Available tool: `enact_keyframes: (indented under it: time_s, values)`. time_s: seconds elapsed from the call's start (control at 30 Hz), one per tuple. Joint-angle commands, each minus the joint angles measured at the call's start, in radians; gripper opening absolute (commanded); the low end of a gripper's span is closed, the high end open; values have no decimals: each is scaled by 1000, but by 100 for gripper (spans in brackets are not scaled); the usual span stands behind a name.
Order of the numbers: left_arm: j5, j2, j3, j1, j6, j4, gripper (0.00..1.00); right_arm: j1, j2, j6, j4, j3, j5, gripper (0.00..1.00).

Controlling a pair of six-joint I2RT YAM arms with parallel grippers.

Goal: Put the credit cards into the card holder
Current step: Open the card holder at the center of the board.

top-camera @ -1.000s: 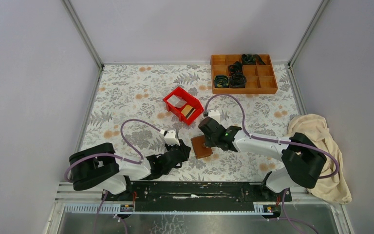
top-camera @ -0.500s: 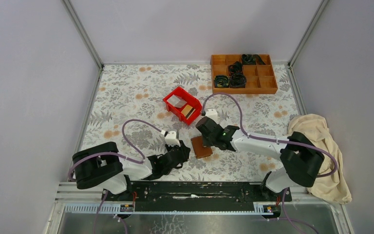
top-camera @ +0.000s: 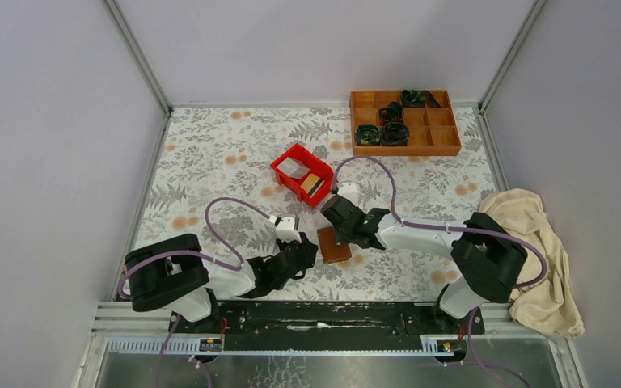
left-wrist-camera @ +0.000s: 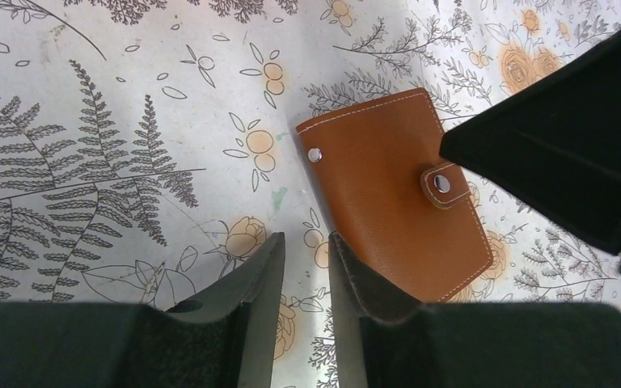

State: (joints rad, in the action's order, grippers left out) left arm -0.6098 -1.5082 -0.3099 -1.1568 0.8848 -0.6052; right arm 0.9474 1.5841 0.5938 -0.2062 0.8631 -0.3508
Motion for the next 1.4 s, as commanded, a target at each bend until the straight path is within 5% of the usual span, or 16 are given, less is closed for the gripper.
enact_keyframes:
  time_s: [0.0,0.7,0.9,1.37]
  values:
    - [-25,28,-12,-4,0,-18,34,8,-93,-27,-56,88,-87,0]
    - [-17,19,-24,-4,-2,-19,34,28,-170,3,18,-19,-32,0]
    - [-7,1,-47,-5,-18,-22,34,33,-120,-25,-18,9,11,16]
    - [-3,-13,-55,-3,-15,-28,34,68,-47,-37,-64,58,-14,27]
